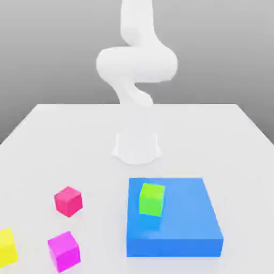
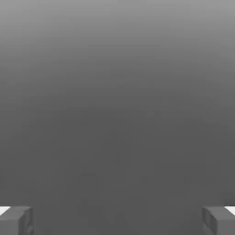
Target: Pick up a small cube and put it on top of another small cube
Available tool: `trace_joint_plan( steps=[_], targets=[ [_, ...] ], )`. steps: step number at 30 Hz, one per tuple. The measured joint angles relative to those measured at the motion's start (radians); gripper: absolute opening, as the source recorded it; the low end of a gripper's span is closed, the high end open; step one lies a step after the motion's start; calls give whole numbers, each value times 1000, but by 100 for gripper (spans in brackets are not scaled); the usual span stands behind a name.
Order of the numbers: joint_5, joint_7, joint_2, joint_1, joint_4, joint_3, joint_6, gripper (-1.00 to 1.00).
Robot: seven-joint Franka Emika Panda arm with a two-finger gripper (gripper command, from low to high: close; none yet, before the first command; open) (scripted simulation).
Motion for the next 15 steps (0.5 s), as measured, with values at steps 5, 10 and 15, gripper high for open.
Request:
trace_joint_plan(
  steps=[5, 10, 15],
  targets=[
    [-66, 52, 159, -100, -120, -14, 112, 0],
    [-116, 92, 312, -185, -235, -57, 219, 0],
    [-137, 109, 461, -259, -350, -118, 329, 0]
  ],
)
